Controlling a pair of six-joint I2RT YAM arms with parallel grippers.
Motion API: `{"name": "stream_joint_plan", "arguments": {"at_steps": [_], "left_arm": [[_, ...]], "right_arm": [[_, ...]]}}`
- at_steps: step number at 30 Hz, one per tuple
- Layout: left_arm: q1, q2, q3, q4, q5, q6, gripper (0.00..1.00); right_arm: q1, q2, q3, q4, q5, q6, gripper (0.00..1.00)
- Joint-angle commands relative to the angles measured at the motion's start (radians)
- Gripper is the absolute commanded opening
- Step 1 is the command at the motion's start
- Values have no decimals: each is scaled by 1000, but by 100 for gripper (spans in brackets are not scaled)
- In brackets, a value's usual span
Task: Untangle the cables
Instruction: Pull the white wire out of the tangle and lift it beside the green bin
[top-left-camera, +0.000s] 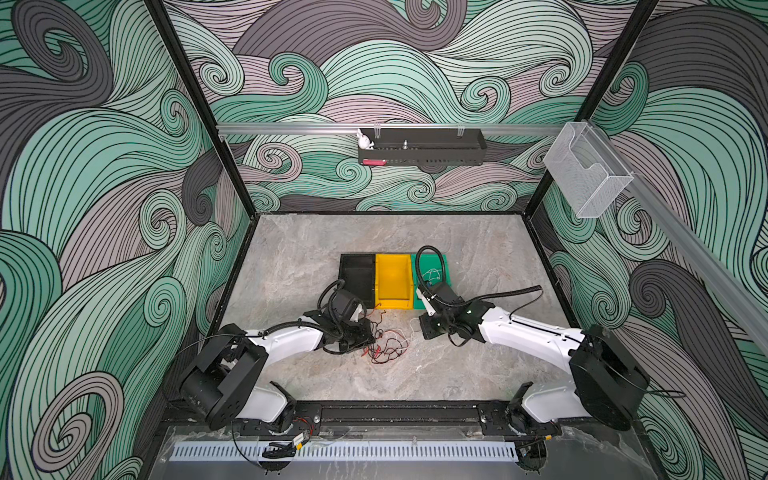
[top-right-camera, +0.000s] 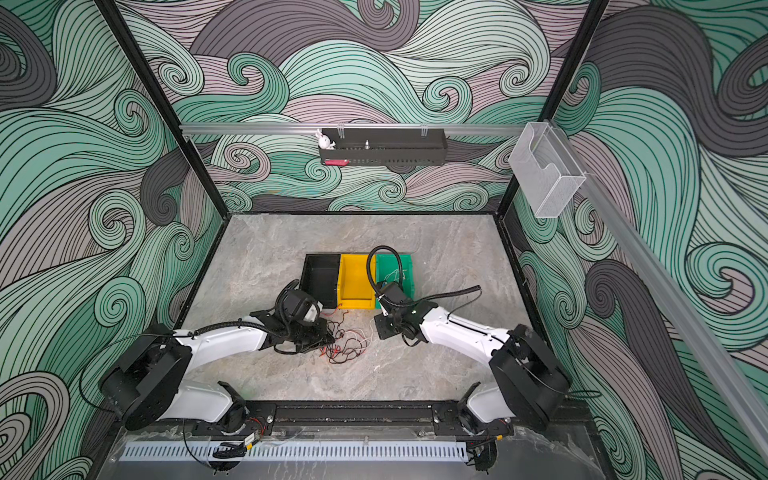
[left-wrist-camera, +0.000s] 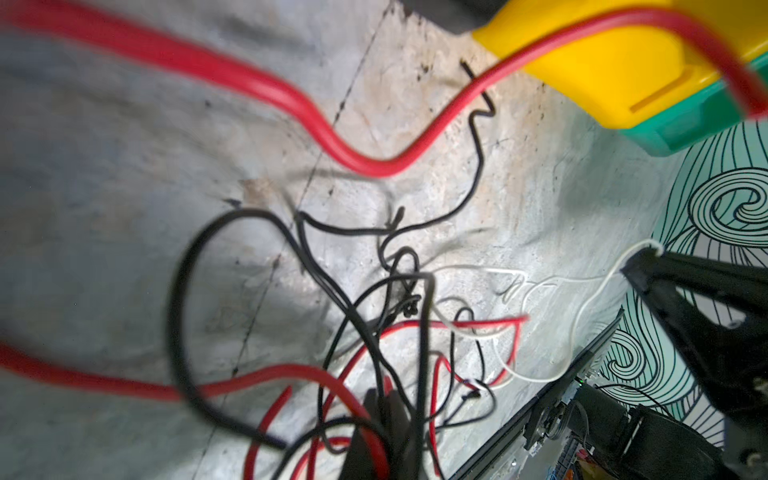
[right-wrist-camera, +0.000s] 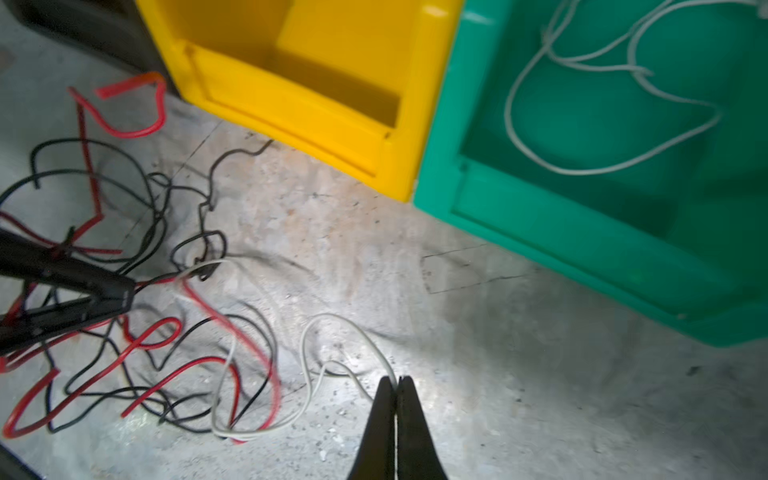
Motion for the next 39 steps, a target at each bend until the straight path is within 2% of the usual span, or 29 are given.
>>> {"name": "stream_joint_plan", "arguments": {"at_steps": [1, 10, 18, 23, 29, 39], "left_arm": [[-7, -21, -13, -36, -27, -6, 0], [-5, -55, -33, -54, -46, -10, 0], [2, -97, -51, -76, -62, -15, 0], [7, -126, -67, -89, -73, -18, 0], [9, -124, -59, -89, -69, -15, 0], [9, -110, -45, -77, -57, -12, 0]], "right_arm": [[-58, -41, 6, -71, 62, -7, 1], [-210, -112, -19, -140, 119, 8, 1], [-366, -210, -39, -160, 124, 27, 0], [-496, -263, -40, -164, 16, 22, 0], [-503, -318, -13, -144, -149, 41, 0], [-501, -441, 102, -230, -230, 36, 0]]}}
